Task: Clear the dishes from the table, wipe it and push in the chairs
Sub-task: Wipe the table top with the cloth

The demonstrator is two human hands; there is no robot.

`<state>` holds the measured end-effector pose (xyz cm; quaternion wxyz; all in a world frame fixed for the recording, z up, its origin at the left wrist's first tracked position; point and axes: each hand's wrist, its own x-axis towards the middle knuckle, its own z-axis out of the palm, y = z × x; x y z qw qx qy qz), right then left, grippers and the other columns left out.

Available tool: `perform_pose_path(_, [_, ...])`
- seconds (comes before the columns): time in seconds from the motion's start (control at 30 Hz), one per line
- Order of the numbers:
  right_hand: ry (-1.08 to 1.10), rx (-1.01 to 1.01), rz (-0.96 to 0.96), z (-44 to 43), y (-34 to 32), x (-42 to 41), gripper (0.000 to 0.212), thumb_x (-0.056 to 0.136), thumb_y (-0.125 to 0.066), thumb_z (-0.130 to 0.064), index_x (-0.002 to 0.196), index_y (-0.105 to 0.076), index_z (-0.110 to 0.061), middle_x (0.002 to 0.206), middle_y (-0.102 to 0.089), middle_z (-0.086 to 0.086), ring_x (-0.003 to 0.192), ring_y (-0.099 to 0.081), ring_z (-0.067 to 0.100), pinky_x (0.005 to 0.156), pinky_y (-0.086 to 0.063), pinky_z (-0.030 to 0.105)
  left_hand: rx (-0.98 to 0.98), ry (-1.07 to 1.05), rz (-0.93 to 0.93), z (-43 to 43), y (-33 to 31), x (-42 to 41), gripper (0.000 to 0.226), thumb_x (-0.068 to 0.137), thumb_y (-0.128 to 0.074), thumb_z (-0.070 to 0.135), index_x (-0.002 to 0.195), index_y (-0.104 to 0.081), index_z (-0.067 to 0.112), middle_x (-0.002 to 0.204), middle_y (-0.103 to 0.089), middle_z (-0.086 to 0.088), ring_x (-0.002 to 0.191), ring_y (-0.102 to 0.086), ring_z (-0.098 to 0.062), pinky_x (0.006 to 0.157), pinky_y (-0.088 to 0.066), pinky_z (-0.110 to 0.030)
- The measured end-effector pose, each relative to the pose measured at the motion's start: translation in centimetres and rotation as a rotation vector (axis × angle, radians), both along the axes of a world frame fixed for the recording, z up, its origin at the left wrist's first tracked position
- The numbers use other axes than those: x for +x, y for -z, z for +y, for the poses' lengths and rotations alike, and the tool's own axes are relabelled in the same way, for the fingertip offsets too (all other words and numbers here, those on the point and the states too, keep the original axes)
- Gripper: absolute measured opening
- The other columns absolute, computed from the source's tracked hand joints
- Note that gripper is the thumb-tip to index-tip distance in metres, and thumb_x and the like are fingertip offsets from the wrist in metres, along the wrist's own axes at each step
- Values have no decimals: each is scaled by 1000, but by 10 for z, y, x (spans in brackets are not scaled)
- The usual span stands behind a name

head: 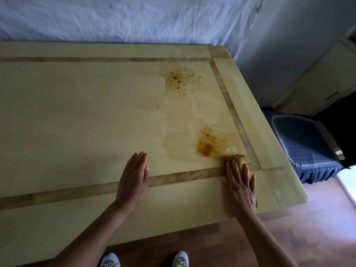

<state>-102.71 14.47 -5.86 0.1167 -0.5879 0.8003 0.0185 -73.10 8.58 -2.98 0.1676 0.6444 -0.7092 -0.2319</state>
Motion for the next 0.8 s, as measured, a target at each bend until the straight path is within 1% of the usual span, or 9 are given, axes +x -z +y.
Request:
perform_pose_path(0.07, [55, -13, -13, 0, 2, 17, 74, 83, 0, -54, 152, -7, -25, 160, 0, -7, 145, 14, 18, 119, -2, 46, 4, -14, -9, 3, 0, -7, 47, 100, -31, 19, 146, -25, 9, 155, -24, -3, 145, -13, -15, 118, -12, -27])
perform_pose_path(0.17, [-143, -86, -33, 17, -1, 79, 60, 84, -34, -36, 138, -50, -17, 149, -42, 5, 138, -33, 32, 103, -36, 56, 7, -28, -18, 2, 1, -21, 47, 100, -32, 18, 146, -27, 9, 154, -26, -3, 145, -15, -15, 118, -13, -27])
perform_pose_path(0.3, [-613, 3, -97, 44, -3, 171, 52, 81, -43, -44, 128, -60, -31, 138, -54, -11, 134, -40, 25, 106, -24, 56, -23, -61, -33, -5, 3, -43, 45, 98, -32, 18, 141, -38, 5, 149, -37, -9, 142, -27, -22, 115, -18, -30])
perform_pose_path(0.37, [-781, 37, -93, 38, 1, 196, 53, 84, -35, -48, 130, -57, -33, 136, -55, -15, 135, -38, 19, 109, -16, 52, -48, -86, -40, -9, 2, -53, 51, 94, -28, 23, 139, -41, 3, 146, -41, -10, 140, -30, -24, 113, -19, -30])
perform_pose_path(0.47, [-824, -40, -74, 7, 9, 210, 57, 90, -23, -49, 139, -46, -33, 146, -46, -9, 139, -30, 18, 113, -15, 49, -61, -89, -51, -17, -1, -62, 52, 94, -27, 25, 140, -40, 3, 146, -40, -11, 141, -29, -24, 114, -18, -30])
perform_pose_path(0.57, [-622, -110, -26, -42, 9, 177, 64, 89, -34, -54, 146, -35, -25, 150, -40, 2, 143, -25, 27, 115, -17, 54, -67, -114, -77, -29, -5, -68, 51, 95, -28, 25, 140, -40, 4, 147, -40, -10, 141, -27, -23, 115, -19, -30])
perform_pose_path(0.63, [-617, -105, -12, -74, 12, 130, 65, 91, -41, -47, 150, -21, -28, 159, -19, -1, 147, -2, 29, 113, 8, 61, -40, -119, -110, -35, -6, -70, 44, 99, -34, 19, 141, -38, 5, 150, -36, -8, 143, -23, -21, 115, -18, -31])
perform_pose_path(0.7, [-504, -83, -48, -91, 7, 75, 62, 96, -36, -38, 151, -10, -33, 162, -1, -6, 147, 9, 31, 109, 16, 58, -18, -110, -113, -39, -7, -72, 45, 100, -34, 17, 143, -34, 6, 152, -32, -7, 144, -20, -20, 116, -17, -32])
perform_pose_path(0.8, [-263, -80, -24, -99, -2, -1, 56, 100, -23, -43, 151, -1, -35, 160, 7, -10, 147, 14, 26, 113, 13, 55, 32, -116, -113, -43, -6, -75, 47, 101, -29, 21, 146, -28, 8, 154, -26, -5, 145, -15, -18, 117, -12, -30])
